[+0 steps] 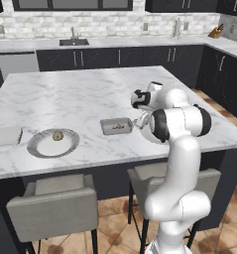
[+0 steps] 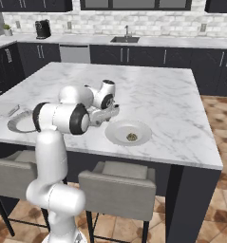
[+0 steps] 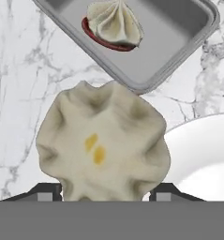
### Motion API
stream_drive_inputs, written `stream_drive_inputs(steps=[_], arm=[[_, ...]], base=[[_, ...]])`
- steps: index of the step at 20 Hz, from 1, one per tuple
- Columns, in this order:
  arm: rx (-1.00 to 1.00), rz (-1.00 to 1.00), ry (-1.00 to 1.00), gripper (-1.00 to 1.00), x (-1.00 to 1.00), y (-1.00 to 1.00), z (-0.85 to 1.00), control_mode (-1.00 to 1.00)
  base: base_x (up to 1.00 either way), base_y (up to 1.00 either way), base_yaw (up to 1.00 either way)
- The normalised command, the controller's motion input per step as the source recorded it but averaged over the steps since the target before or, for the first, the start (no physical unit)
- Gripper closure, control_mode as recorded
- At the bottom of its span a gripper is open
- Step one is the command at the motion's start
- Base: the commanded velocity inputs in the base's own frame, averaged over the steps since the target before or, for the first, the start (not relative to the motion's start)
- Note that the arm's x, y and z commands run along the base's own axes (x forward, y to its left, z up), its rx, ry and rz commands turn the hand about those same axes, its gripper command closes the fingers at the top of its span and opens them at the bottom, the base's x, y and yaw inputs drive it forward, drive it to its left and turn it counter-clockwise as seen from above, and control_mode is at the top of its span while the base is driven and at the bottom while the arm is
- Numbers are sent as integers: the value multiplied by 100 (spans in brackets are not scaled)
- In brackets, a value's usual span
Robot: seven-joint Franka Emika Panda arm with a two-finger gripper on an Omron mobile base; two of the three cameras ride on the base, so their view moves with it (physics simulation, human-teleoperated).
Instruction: Place two dumplings into each of the tupperware containers and then place the containers in the fridge.
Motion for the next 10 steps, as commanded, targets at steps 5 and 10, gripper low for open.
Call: stream_drive_inputs(steps=[5, 10], arm=[[0, 6, -2, 100, 52, 83, 1, -100], [0, 3, -3, 100, 57, 64, 3, -100]], base=[[0, 0, 0], [0, 0, 0]])
